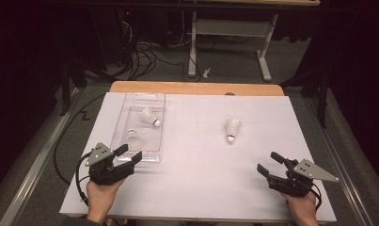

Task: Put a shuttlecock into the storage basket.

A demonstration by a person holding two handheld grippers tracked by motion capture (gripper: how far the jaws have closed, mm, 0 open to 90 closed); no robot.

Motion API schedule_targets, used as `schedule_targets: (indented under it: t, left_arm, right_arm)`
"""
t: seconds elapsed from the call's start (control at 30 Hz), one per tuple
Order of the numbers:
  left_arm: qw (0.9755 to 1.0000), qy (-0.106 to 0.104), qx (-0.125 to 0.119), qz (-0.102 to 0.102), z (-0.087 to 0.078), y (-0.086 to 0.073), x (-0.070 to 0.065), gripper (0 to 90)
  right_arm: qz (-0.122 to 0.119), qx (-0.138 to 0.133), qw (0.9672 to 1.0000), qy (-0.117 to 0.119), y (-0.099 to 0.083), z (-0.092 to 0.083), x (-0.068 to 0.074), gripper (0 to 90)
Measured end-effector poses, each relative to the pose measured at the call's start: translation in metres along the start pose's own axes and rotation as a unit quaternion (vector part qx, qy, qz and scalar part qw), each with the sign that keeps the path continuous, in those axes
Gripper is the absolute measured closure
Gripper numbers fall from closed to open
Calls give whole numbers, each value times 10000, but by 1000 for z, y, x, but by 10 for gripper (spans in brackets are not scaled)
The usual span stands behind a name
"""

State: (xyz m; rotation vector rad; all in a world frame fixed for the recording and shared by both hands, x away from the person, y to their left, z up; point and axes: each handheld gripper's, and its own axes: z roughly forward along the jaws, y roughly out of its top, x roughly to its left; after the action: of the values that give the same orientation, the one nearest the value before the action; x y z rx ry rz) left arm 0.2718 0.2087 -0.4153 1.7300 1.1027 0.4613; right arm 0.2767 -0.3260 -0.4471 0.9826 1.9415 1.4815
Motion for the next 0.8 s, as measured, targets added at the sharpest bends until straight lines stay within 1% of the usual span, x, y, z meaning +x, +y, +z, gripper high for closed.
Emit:
schedule_targets:
  t: [0.1,0.23,0.3,0.47,0.5,0.6,0.73,0.8]
  left_arm:
    - [10000,-29,-25,21,0,-6,-1,377]
    - [10000,-4,-14,75,-1,-11,-1,377]
    - [10000,-41,-39,19,-1,-13,0,377]
    - [10000,-86,-10,-35,0,-15,1,377]
    - [9999,-107,-12,-53,1,-16,2,376]
    - [9999,-111,-42,-84,0,-16,3,375]
    - [9997,-158,-92,-169,-1,-17,5,374]
    - [9997,-157,-110,-164,-2,-17,4,373]
  right_arm:
    - [18,-38,10000,-14,0,0,0,276]
    - [30,-74,10000,-19,2,1,0,270]
    - [8,-96,10000,-14,3,1,1,269]
    - [-23,-164,9999,-38,9,2,3,260]
    - [6,-200,9998,-42,11,3,3,255]
    - [-16,-230,9997,-50,14,3,4,254]
    - [-39,-228,9997,-31,17,5,6,252]
    - [-41,-184,9998,-20,18,7,7,250]
